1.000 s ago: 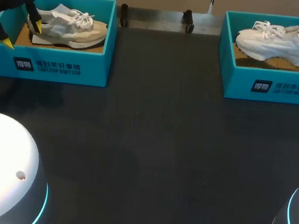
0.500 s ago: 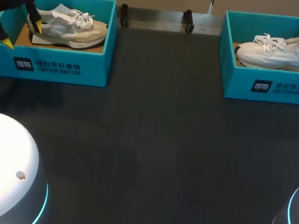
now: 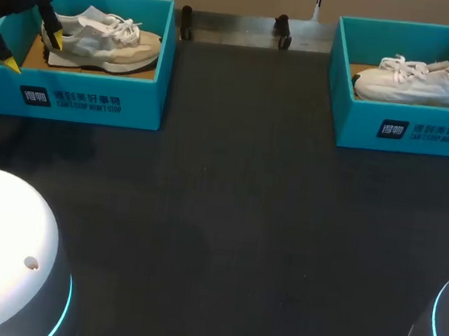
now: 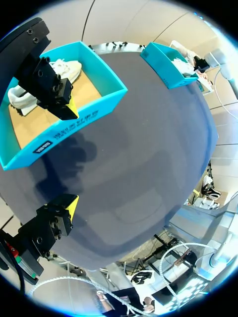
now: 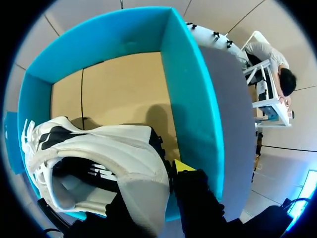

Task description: Take the shoe out of the shoebox, open the shoe tongue, remove and reinsert the insole, then place the shoe into the shoebox

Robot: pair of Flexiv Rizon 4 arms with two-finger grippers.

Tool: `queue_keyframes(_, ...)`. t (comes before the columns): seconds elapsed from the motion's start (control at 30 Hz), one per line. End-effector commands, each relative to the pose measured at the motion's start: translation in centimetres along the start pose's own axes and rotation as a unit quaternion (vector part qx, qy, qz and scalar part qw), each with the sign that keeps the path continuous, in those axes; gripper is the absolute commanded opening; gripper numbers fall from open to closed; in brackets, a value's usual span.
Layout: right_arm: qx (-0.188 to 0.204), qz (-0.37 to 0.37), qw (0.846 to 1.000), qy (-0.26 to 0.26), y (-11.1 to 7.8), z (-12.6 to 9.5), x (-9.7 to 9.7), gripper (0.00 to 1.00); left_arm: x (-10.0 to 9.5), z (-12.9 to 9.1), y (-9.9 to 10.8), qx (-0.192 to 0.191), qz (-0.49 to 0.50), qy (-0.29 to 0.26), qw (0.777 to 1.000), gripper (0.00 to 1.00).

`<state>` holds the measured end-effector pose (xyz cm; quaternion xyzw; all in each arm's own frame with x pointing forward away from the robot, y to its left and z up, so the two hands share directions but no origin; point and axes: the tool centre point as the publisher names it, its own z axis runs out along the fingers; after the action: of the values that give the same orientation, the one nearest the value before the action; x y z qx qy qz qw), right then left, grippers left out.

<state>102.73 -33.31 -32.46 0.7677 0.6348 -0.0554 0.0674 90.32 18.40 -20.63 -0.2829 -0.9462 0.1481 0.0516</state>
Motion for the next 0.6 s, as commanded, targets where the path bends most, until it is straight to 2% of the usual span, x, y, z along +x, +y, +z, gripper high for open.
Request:
queue_keyframes(0.03,0.006,-0.003,1.000,-0.001,0.3,0.8,0.1,0.00,0.0,-0.1,0.0,-0.001,0.000,0.001,1.000,1.00)
queue_keyframes(0.6,-0.002,-0.025,1.000,-0.002,-1.3,1.9,-0.8,0.00,0.0,-0.1,0.0,-0.001,0.000,0.001,1.000,1.00)
